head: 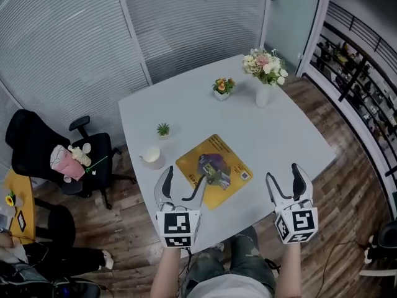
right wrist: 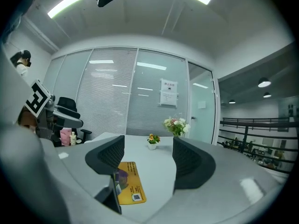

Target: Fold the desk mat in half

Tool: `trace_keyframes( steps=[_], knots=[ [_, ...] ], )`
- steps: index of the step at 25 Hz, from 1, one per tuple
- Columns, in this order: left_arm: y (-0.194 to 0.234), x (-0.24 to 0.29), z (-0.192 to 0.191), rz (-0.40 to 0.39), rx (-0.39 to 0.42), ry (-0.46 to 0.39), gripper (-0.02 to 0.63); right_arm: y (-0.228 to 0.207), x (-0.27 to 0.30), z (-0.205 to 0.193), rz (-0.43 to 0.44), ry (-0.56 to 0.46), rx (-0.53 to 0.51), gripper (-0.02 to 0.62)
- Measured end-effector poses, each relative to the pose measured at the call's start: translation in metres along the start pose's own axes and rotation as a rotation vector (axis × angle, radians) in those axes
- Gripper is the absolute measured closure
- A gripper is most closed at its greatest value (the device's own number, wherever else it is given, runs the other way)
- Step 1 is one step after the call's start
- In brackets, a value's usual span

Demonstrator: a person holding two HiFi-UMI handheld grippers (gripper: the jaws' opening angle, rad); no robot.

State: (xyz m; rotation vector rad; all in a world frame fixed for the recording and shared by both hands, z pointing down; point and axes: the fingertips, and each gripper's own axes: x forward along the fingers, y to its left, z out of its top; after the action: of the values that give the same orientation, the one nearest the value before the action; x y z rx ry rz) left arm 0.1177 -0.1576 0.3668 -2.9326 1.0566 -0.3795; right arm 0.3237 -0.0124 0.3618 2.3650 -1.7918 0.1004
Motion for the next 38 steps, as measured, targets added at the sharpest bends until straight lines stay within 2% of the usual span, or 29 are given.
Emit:
trace_keyframes(
  steps=[10,16,22,28,34,38],
  knots=[
    [0.002,0.036,-0.019,0.158,-0.029,0.083,0.255,-0.028,0.085,-0.014,0.225,0.035,-0.045,0.259],
    [-0.008,0.049,-0.046,0.215,-0.034,0.184,0.255,-0.033,0.119,-0.029,0.361,0.079,-0.094,0.259],
    [-0.024,0.056,-0.074,0.226,0.006,0.261,0.255,-0.022,0.14,-0.052,0.529,0.144,-0.177,0.259],
    [-0.031,0.059,-0.103,0.217,0.041,0.339,0.255,-0.002,0.156,-0.083,0.675,0.203,-0.339,0.259],
    [-0.03,0.054,-0.132,0.205,0.12,0.435,0.255,0.023,0.163,-0.115,0.828,0.26,-0.458,0.265],
    [-0.033,0.05,-0.155,0.16,0.127,0.504,0.255,0.033,0.16,-0.141,0.914,0.312,-0.585,0.28]
  ],
)
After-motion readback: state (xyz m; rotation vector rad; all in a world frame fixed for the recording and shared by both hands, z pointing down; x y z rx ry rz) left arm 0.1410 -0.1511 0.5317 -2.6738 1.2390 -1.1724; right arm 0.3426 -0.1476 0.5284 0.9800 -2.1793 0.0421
